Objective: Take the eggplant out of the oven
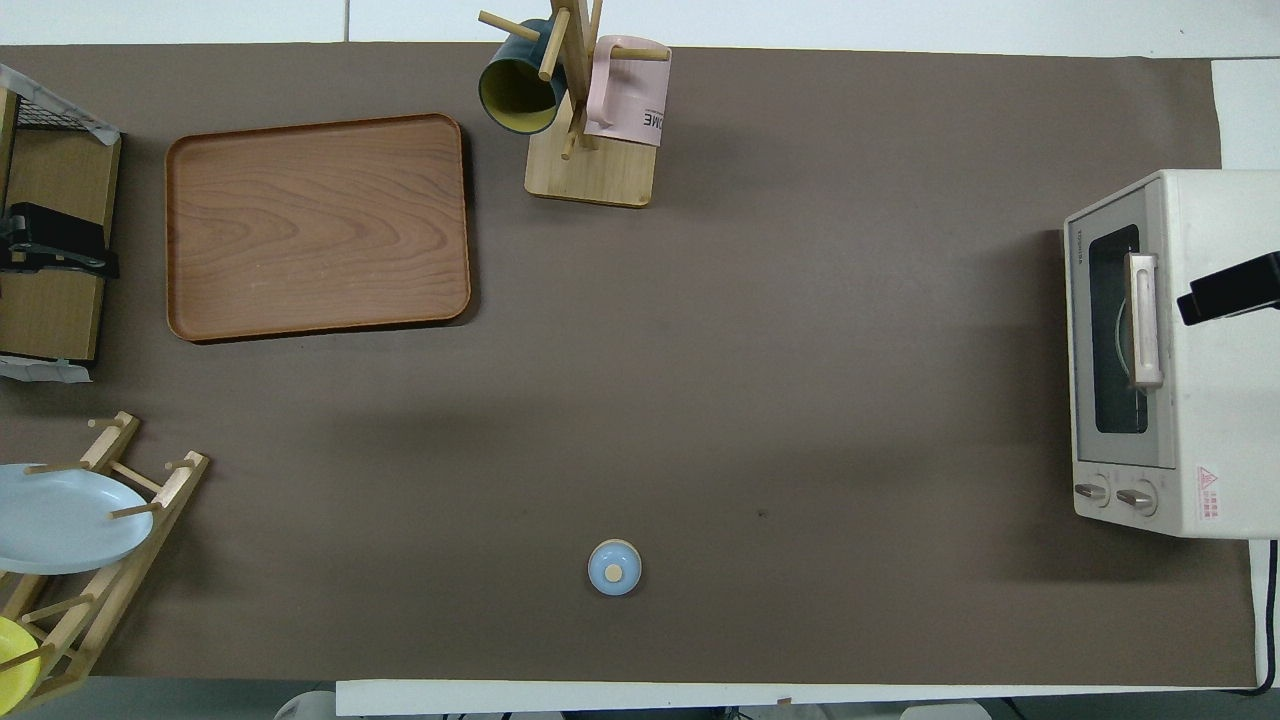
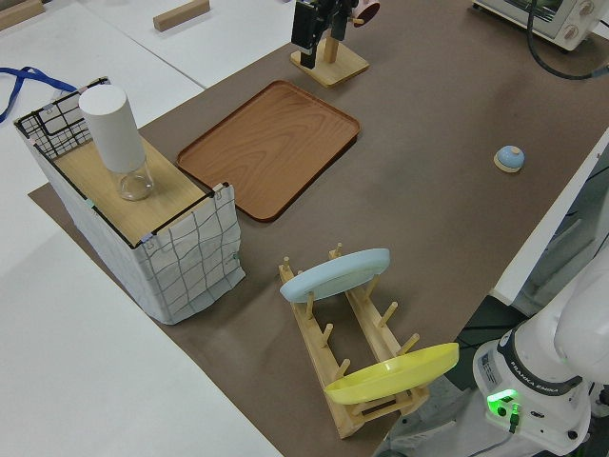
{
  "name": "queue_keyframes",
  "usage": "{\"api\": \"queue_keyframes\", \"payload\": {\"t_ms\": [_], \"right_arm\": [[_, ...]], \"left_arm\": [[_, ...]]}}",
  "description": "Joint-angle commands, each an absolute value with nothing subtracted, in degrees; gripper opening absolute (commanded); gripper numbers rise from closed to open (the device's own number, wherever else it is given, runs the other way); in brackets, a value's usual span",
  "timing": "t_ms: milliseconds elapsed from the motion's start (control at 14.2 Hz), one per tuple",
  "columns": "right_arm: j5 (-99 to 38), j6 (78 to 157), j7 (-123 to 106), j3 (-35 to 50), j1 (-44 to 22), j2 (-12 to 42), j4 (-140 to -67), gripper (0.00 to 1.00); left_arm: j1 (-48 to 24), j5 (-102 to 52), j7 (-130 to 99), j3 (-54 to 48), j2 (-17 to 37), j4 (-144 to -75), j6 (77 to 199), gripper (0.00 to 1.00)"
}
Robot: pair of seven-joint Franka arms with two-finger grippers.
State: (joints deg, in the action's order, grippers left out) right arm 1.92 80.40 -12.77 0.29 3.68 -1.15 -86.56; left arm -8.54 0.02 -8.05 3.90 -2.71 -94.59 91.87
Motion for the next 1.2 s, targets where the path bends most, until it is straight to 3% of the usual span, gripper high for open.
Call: {"api": "queue_keyframes", "payload": {"t_ms": [0, 493, 563, 634, 704, 775, 845, 1127], "right_arm": [[0.71, 80.94, -11.78, 0.35, 4.13, -1.76, -87.89, 1.0], [1.93, 82.97, -12.47, 0.35, 4.13, -1.58, -89.81, 1.0], [1.93, 84.27, -12.48, 0.35, 4.13, -2.28, -91.39, 0.92], [1.76, 87.59, -12.13, 0.44, 4.04, -3.16, -93.84, 0.51], [1.76, 90.5, -12.22, 0.44, 3.87, -4.56, -97.17, 0.19], [1.76, 93.92, -12.39, 0.44, 3.52, -5.01, -100.17, 0.05], [1.76, 96.65, -12.31, 0.44, 3.34, -4.84, -102.37, 0.0], [7.45, 100.45, -11.95, 0.35, 4.04, -0.01, -104.85, 0.0]], "left_arm": [[-8.26, -0.26, -7.73, 3.52, -2.81, -94.22, 90.7, 1.0], [-8.35, -0.26, -8.0, 3.52, -2.99, -94.66, 90.62, 1.0], [-8.09, -0.26, -8.0, 3.52, -2.99, -94.66, 90.79, 1.0], [-7.91, -0.26, -8.0, 3.6, -2.99, -94.66, 90.7, 1.0], [-7.82, -0.26, -8.0, 3.6, -2.99, -94.66, 90.7, 1.0], [-7.82, -0.26, -8.09, 3.78, -2.99, -94.66, 90.7, 1.0], [-7.82, -0.26, -8.09, 3.61, -2.99, -94.66, 90.7, 1.0], [-7.91, -0.26, -8.09, 3.6, -2.99, -94.66, 90.7, 1.0]]}}
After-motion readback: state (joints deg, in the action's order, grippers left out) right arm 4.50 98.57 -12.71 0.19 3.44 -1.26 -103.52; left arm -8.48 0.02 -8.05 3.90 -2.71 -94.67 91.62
